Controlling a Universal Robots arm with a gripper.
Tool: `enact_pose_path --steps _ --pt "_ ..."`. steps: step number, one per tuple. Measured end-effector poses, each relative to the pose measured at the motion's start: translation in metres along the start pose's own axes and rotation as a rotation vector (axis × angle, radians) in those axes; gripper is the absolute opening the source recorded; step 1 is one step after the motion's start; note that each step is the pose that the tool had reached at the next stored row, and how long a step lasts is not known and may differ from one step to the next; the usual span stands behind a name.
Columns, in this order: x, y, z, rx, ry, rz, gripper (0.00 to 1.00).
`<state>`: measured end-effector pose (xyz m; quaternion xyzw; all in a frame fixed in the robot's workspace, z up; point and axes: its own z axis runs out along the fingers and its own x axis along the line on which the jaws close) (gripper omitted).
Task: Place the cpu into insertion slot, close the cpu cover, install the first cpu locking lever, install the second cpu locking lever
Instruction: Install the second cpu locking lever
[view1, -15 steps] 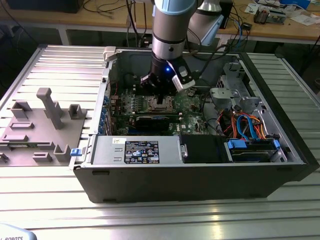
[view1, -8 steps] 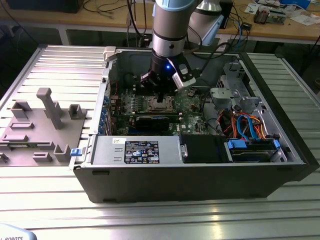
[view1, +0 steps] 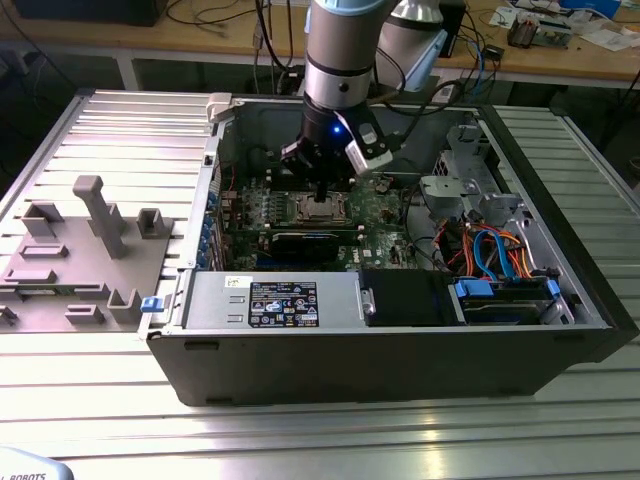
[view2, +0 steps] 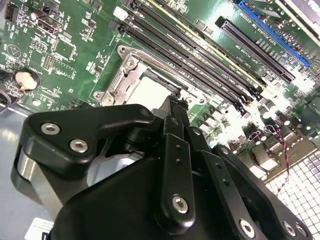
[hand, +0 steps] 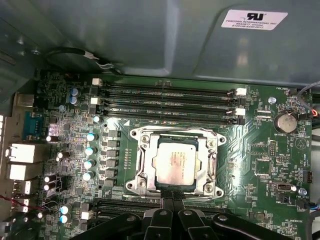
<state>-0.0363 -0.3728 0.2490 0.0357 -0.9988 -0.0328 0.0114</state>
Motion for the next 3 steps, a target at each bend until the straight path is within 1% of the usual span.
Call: enact_pose_path --steps 3 --pt "0.0000 0.0000 -0.0001 0.0000 0.0000 0.000 0.11"
